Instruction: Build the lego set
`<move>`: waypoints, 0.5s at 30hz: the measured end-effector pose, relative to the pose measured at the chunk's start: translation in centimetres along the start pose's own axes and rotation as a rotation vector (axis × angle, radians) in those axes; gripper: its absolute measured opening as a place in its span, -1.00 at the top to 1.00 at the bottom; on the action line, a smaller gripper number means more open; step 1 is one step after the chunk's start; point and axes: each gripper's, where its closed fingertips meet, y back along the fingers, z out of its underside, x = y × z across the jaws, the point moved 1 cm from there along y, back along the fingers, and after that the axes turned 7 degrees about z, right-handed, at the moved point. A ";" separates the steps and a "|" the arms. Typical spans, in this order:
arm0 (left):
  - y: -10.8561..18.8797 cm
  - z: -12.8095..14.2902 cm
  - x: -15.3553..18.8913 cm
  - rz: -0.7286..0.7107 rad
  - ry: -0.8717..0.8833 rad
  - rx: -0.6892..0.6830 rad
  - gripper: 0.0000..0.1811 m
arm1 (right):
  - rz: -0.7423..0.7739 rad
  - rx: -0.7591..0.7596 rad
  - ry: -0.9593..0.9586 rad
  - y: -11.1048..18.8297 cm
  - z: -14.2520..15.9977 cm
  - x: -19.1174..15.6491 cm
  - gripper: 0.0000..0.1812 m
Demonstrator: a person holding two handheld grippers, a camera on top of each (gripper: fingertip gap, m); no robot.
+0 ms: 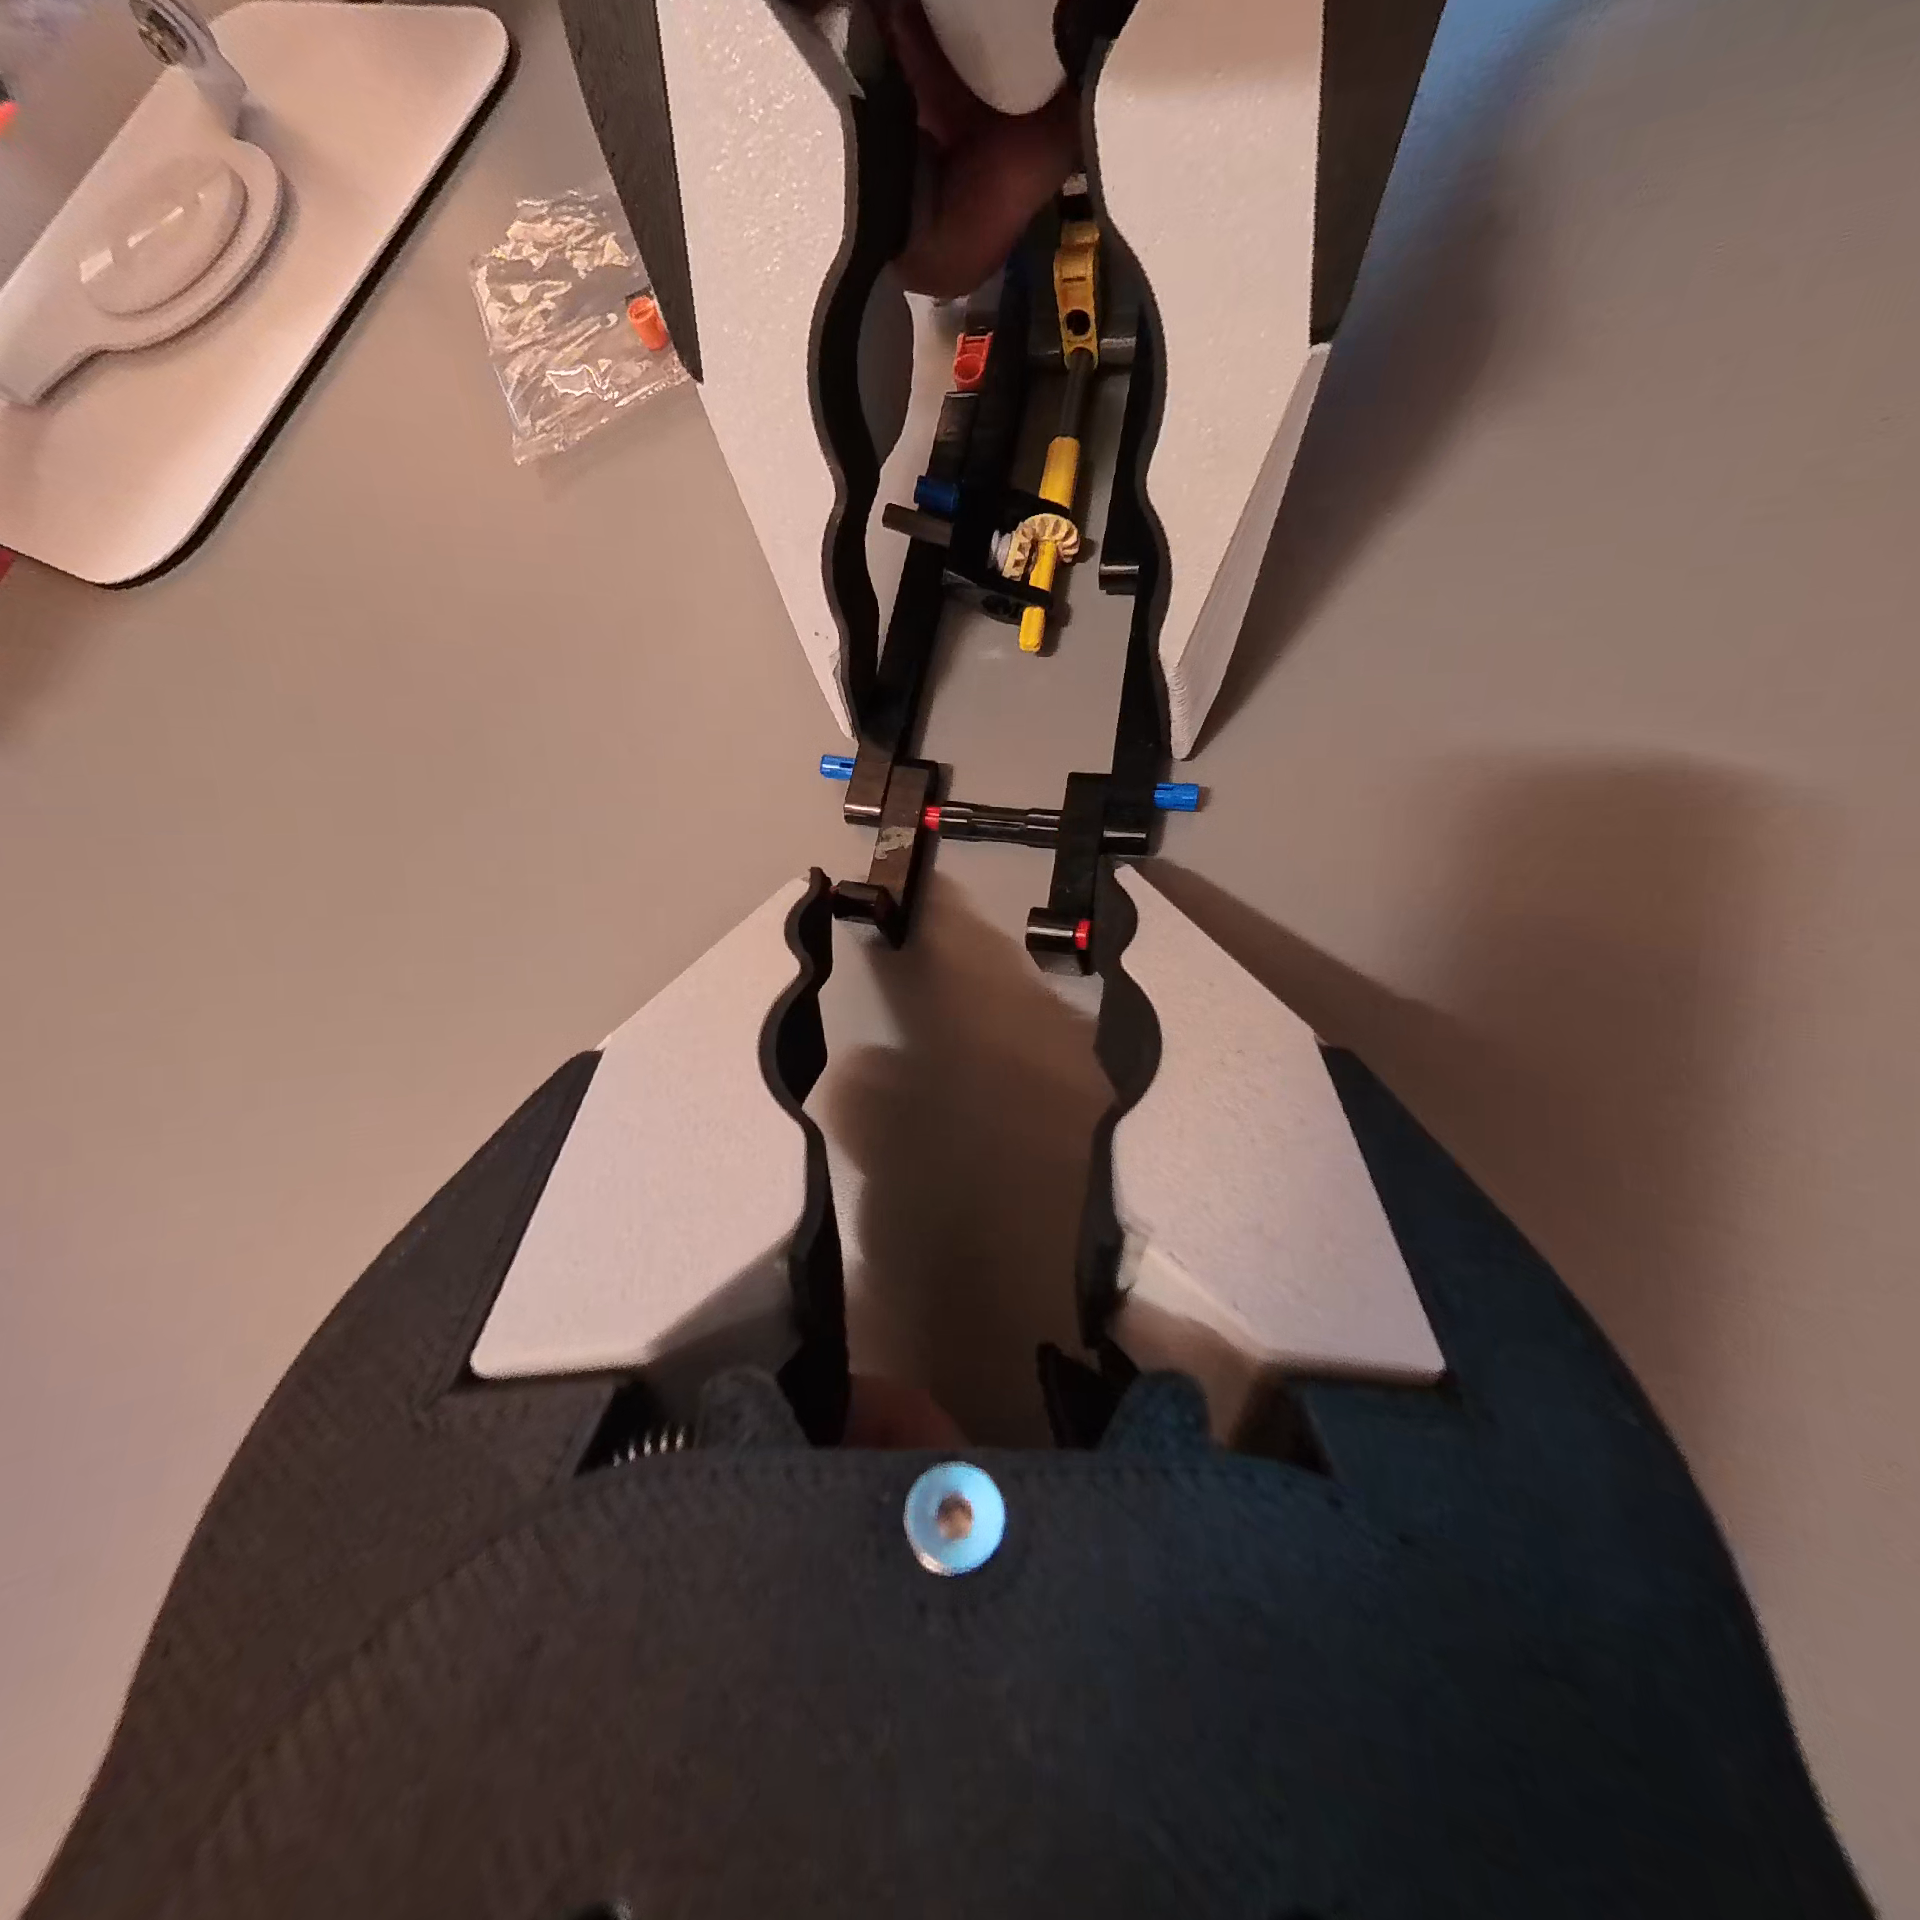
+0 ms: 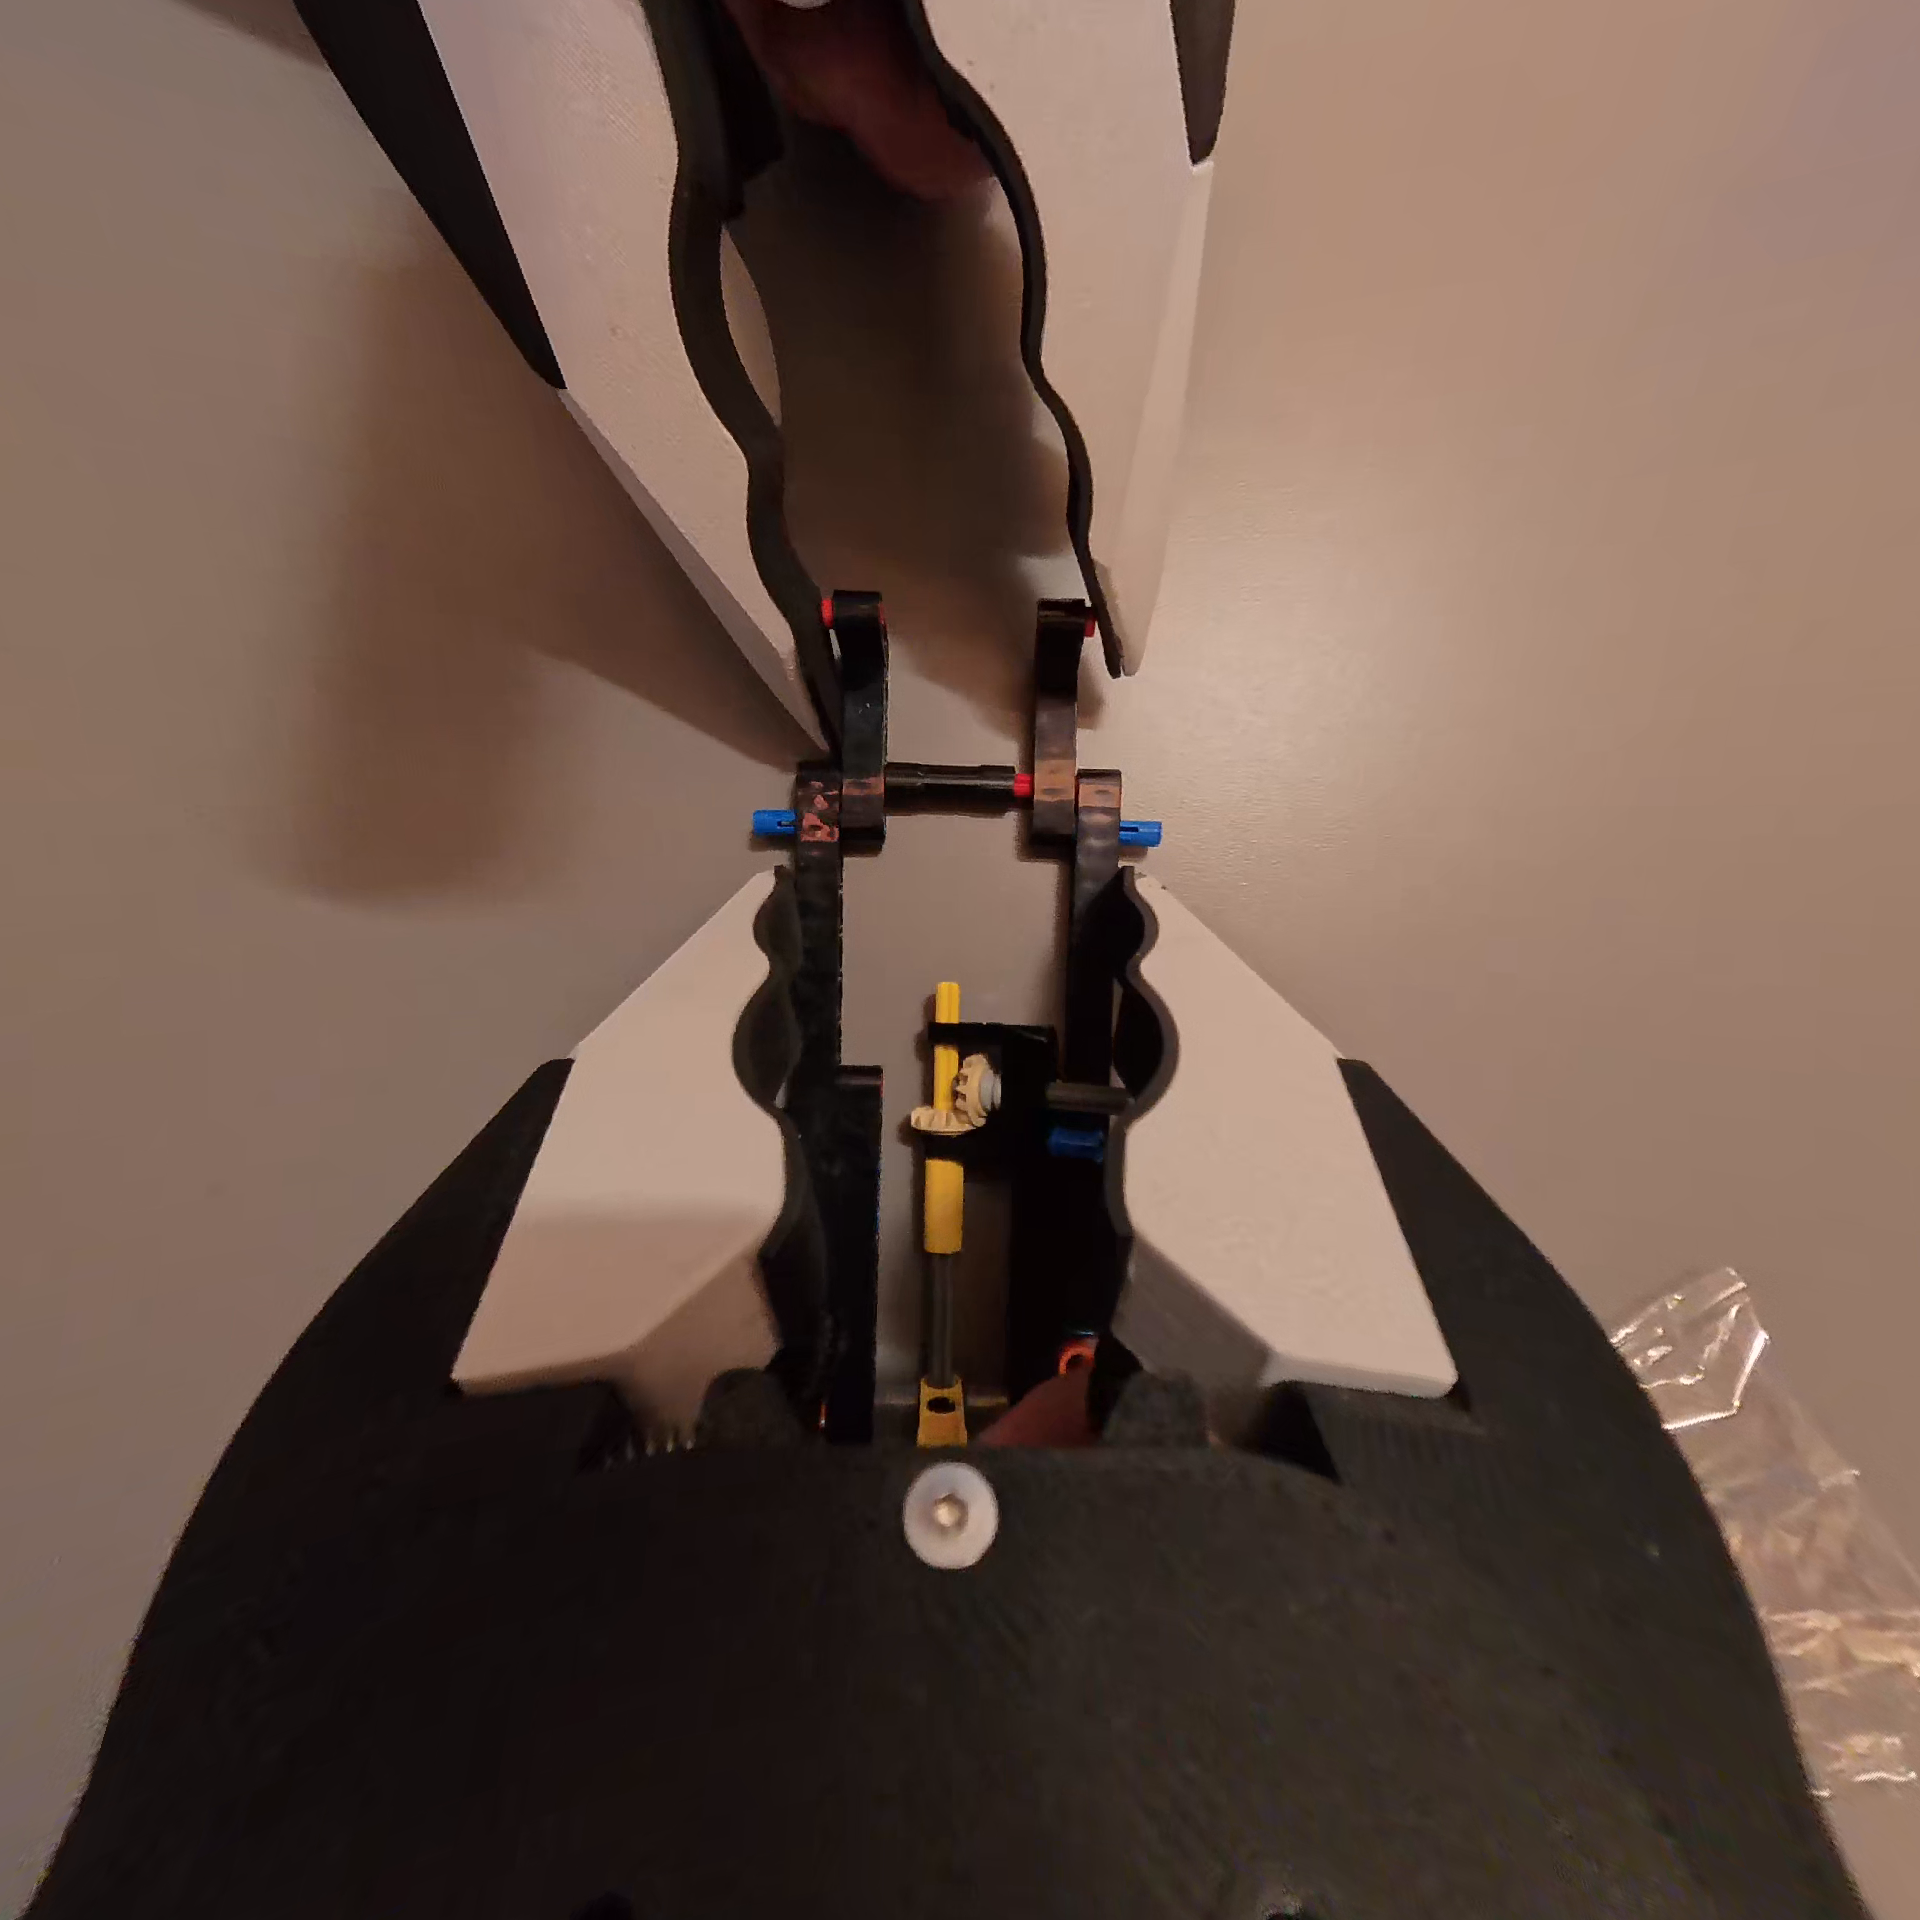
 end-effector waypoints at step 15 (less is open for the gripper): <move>0.0 0.0 0.1 -0.008 -0.006 -0.002 0.51 | -0.002 -0.012 0.017 0.0 0.0 -0.1 0.38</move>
